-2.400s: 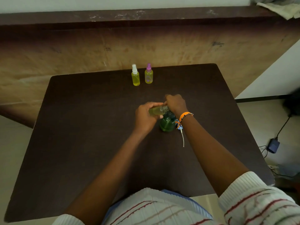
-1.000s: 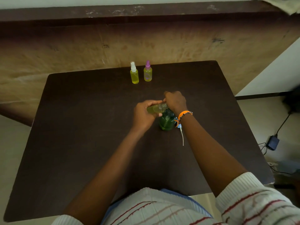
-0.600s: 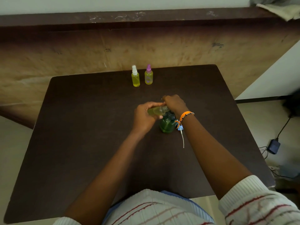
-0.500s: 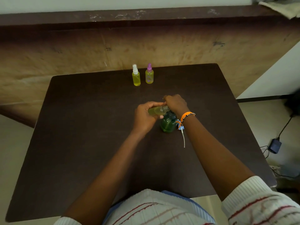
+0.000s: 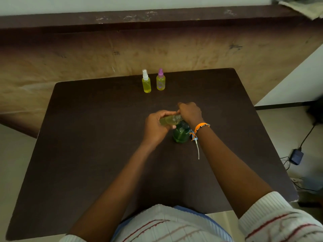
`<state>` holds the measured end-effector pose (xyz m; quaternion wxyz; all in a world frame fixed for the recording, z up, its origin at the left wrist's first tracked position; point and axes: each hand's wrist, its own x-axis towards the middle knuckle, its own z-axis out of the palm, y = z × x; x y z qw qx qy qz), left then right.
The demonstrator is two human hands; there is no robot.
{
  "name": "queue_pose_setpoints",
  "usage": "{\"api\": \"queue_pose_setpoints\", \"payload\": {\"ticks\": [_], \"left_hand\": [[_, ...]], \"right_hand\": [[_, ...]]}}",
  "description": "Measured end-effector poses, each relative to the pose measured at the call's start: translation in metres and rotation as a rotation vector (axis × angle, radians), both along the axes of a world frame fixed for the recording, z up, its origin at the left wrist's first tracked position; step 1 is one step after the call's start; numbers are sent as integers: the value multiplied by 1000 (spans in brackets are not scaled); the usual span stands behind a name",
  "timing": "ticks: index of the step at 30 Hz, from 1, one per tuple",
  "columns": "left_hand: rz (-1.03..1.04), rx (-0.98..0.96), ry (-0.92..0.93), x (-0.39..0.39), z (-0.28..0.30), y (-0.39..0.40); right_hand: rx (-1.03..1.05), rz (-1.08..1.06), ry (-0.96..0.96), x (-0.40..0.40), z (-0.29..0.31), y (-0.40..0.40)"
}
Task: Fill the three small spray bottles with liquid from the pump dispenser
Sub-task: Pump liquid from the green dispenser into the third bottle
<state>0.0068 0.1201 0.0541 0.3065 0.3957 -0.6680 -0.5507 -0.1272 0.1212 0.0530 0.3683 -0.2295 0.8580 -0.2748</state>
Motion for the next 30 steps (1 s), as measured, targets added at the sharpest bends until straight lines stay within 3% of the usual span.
{"api": "queue_pose_setpoints", "payload": {"ticks": [5,18,30], "left_hand": [[8,18,16,0,1,-1],[11,32,6,0,-4,1],[0,28,21,1,0,0]], "right_hand": [[59,77,-8,0,5,-3],[-48,-2,8,2,-5,-1],[9,53,-43,-2,0,-2]]}}
